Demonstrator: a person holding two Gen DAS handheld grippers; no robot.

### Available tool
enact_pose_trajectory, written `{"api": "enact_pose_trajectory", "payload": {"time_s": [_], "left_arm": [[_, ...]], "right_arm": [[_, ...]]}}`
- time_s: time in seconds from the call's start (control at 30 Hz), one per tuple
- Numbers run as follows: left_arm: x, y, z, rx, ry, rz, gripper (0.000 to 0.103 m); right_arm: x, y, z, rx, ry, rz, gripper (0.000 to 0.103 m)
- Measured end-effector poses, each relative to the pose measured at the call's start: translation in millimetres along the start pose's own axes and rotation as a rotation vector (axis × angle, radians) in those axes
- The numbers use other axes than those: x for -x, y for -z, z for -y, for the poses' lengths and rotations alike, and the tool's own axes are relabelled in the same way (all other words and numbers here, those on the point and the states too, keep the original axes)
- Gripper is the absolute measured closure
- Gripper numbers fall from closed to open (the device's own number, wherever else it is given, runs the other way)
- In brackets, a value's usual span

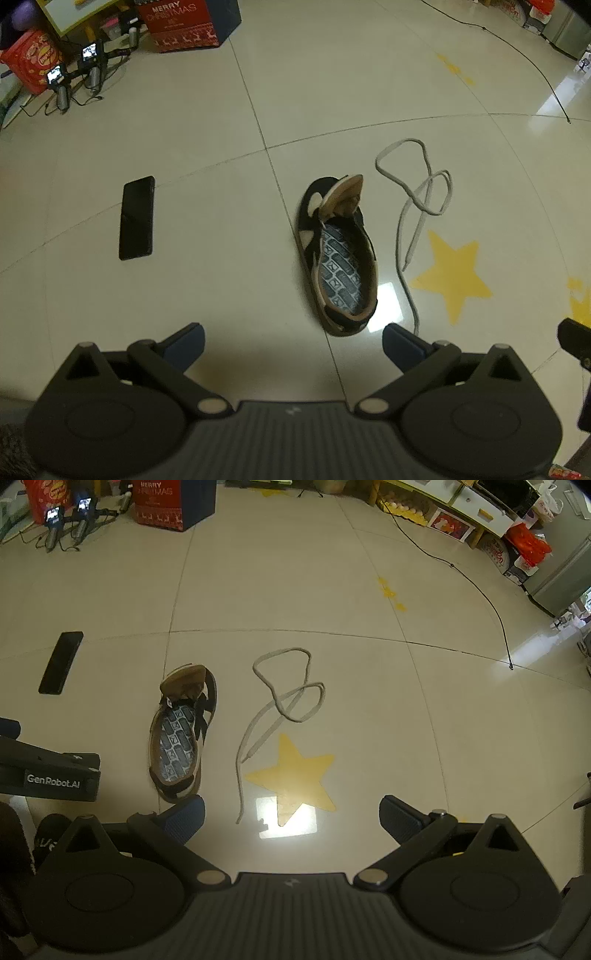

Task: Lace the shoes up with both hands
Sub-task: 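Move both tools toward the brown shoe on the floor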

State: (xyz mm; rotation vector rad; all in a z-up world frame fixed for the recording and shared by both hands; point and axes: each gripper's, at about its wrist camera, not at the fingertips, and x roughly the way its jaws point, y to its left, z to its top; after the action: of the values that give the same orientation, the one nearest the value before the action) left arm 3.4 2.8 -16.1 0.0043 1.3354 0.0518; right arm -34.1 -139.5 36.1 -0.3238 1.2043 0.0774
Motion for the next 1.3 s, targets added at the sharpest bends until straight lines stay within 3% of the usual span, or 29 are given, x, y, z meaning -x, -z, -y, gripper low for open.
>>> {"api": "enact_pose_trajectory", "payload": {"time_s": [0.33,1.2,1.3], "left_arm": [[-3.1,2.3,1.6,0.012,-0.007,-0.032,0.000],[10.5,-0.1,15.1,0.005,0.057,-0.029,0.000],[9.4,-0.1,13.4,0.009,0.051,-0.030,0.000]], "right_arm": [[6.2,1.5,-4.4,0.001,-0.024,0.018,0.000],[1.4,3.9,0.4,0.000,0.009,-0.002,0.000],[6.5,2.6,0.7,-0.025,-0.017,0.012,0.000]]}}
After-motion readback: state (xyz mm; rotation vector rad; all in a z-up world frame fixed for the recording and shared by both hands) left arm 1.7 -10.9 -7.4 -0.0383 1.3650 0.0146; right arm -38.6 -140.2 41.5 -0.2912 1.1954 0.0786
